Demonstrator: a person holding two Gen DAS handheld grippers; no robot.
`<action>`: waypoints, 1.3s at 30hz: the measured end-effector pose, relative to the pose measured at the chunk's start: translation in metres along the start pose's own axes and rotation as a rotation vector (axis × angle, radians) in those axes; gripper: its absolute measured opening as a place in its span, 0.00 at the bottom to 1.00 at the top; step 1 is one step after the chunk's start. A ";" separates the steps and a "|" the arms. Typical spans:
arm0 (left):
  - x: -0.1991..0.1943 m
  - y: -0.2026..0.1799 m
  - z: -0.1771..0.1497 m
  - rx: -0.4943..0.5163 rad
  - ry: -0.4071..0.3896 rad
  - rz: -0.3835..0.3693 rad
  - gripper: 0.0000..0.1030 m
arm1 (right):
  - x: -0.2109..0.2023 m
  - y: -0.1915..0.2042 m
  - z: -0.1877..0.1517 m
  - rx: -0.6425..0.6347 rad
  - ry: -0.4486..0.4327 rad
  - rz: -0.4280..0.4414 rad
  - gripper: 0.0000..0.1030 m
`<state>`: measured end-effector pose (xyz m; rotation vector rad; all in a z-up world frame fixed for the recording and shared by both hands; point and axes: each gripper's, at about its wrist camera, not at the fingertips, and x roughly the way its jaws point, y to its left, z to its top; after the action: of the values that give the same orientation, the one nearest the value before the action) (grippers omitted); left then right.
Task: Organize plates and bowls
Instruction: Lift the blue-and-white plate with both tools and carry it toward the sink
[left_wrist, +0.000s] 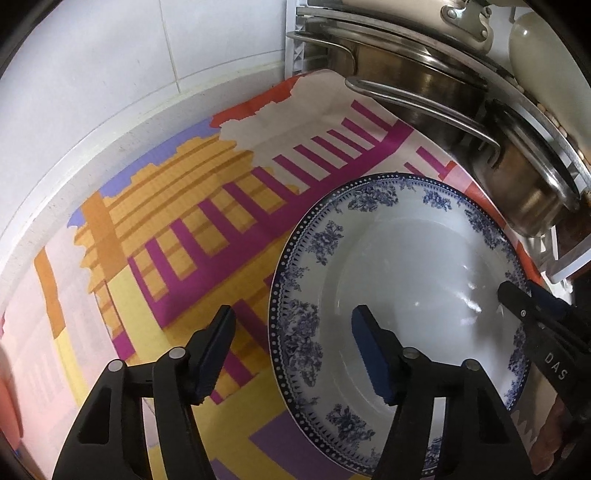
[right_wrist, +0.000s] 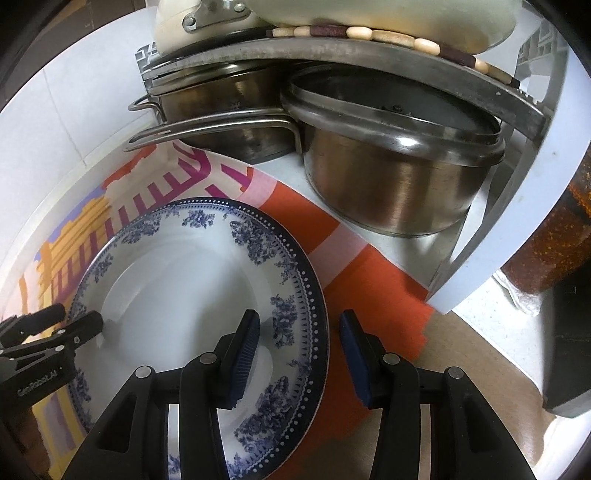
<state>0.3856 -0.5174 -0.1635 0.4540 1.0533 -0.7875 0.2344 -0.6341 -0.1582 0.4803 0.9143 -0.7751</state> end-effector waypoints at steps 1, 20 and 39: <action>0.000 0.000 0.001 -0.001 0.000 -0.002 0.58 | 0.000 0.000 0.000 0.000 0.000 -0.001 0.44; -0.016 0.005 -0.003 0.014 -0.034 0.004 0.37 | -0.004 0.010 0.001 -0.024 -0.003 0.009 0.36; -0.099 0.030 -0.036 -0.060 -0.102 0.035 0.37 | -0.074 0.037 -0.013 -0.092 -0.064 0.043 0.36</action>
<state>0.3607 -0.4387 -0.0916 0.3764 0.9688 -0.7382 0.2278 -0.5735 -0.1010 0.3915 0.8734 -0.7027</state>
